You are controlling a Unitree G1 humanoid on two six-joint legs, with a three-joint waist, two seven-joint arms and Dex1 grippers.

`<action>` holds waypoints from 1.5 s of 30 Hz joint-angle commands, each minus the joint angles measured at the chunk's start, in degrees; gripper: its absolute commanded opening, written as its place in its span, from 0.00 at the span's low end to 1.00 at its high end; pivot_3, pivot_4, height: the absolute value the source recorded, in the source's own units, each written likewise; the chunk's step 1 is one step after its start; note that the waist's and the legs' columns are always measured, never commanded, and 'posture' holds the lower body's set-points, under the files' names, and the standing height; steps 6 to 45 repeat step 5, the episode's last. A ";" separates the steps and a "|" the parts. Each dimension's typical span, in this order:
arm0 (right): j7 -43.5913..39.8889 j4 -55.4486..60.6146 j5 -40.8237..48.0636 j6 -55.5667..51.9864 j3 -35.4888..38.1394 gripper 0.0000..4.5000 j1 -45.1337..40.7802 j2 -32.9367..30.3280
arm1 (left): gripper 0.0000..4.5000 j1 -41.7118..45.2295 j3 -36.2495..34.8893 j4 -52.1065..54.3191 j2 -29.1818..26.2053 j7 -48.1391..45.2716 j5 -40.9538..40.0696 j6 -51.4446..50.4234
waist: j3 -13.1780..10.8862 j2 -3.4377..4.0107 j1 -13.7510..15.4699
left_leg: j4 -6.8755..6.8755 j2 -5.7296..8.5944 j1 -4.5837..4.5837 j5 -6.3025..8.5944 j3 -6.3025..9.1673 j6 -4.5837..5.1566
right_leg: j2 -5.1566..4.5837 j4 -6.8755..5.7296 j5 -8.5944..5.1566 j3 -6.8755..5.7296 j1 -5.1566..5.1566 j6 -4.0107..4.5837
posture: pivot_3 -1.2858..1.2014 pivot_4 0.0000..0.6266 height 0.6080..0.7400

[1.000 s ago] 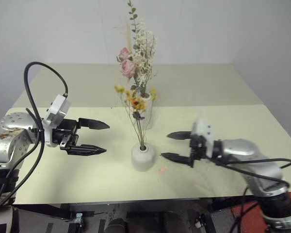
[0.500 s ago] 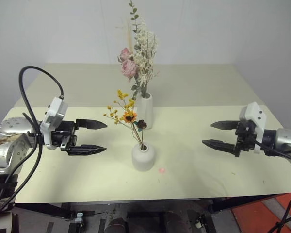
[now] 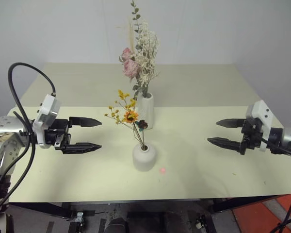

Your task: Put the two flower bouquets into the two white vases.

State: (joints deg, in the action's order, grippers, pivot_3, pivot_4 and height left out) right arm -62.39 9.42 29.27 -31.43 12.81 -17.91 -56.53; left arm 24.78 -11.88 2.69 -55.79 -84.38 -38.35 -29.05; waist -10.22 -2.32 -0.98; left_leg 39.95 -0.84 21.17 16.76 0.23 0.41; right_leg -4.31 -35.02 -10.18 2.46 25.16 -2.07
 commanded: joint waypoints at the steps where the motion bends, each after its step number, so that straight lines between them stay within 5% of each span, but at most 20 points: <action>1: -0.24 0.97 -0.48 1.71 1.18 0.95 -0.95 -1.10 | 1.00 0.65 -1.97 0.50 -1.28 0.76 -0.20 0.36 | 0.00 0.00 -0.01 | 0.00 0.00 0.00 0.00 0.00 0.00 | 0.00 0.00 0.00 0.00 0.00 0.00 | 0.52 0.24 1.00; 45: 0.47 1.03 0.93 0.47 0.48 0.95 -2.82 0.67 | 1.00 -1.20 -3.20 1.85 -2.88 0.88 -1.35 -1.60 | 0.00 0.00 -0.13 | -0.01 0.00 0.00 0.00 0.00 0.00 | 0.00 0.00 0.00 0.00 0.01 0.00 | 0.52 0.24 1.00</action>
